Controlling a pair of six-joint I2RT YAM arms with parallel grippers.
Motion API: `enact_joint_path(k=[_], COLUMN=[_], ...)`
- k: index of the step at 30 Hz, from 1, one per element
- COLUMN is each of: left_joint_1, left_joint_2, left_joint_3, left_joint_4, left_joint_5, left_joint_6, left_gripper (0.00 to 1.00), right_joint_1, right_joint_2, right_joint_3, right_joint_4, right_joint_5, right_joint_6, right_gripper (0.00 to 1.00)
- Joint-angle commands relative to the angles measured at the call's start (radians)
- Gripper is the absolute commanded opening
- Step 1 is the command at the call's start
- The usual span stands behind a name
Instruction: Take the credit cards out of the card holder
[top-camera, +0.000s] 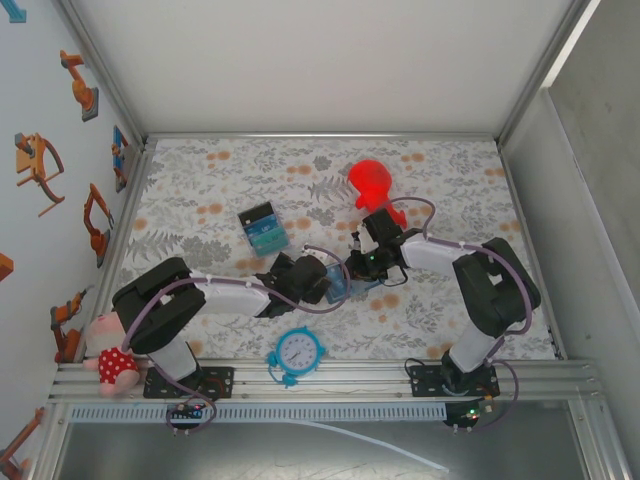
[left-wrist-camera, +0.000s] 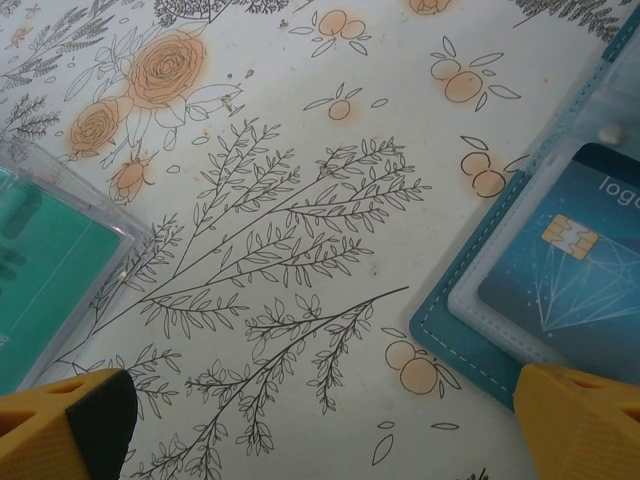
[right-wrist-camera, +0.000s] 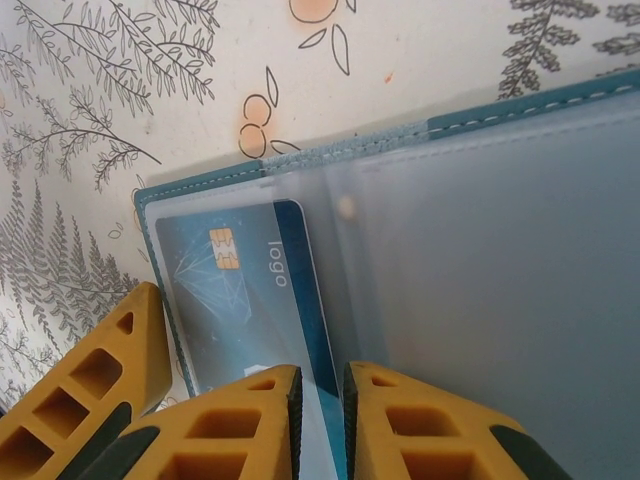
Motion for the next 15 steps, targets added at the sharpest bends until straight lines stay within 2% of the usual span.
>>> enact_joint_path(k=[1,8,15], left_joint_1=[-0.01,-0.017,-0.021], left_joint_2=[0.013,0.027,0.03], left_joint_3=[0.03,0.048,0.053], left_joint_4=[-0.044,-0.074,-0.094], left_joint_5=[-0.028,-0.043,-0.054], left_joint_6=[0.019,0.028,0.025], left_gripper=[0.97,0.97,0.97], right_joint_1=[-0.007,-0.01,-0.027], right_joint_2=[0.022,0.029,0.002], right_joint_3=[0.022,0.001,-0.041], right_joint_4=[0.0,0.058,0.174], right_joint_5=[-0.013,-0.085,-0.191], right_joint_6=[0.009,0.032,0.083], right_gripper=[0.19,0.19,0.14])
